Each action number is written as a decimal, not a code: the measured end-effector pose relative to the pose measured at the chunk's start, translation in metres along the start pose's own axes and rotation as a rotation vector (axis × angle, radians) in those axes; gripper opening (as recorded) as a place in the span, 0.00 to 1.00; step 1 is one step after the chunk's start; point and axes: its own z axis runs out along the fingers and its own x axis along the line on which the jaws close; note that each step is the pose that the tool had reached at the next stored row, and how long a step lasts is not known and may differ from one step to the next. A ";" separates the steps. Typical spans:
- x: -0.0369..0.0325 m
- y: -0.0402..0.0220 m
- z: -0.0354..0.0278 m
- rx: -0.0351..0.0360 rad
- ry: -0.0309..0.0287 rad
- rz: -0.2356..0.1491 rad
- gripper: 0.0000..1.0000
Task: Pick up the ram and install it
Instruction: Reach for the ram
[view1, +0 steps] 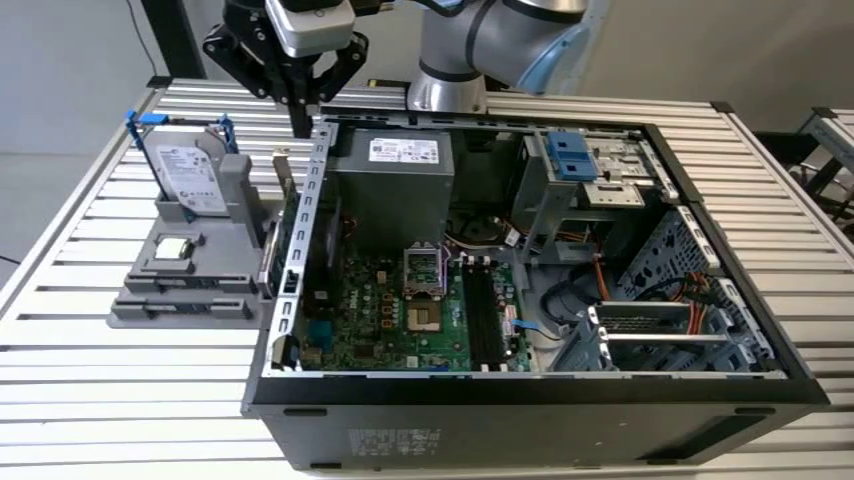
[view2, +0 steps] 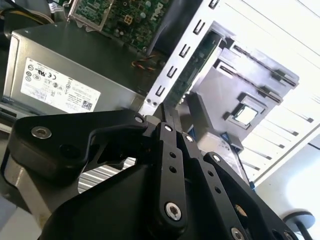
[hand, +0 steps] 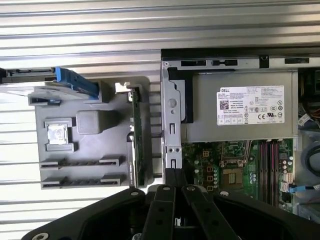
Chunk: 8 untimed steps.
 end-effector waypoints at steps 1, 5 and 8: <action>0.0015 -0.0001 -0.0001 0.0000 0.0002 -0.003 0.00; 0.0079 -0.0004 -0.0002 -0.0003 0.0008 -0.015 0.00; 0.0140 -0.0008 -0.0003 -0.0004 0.0011 -0.022 0.00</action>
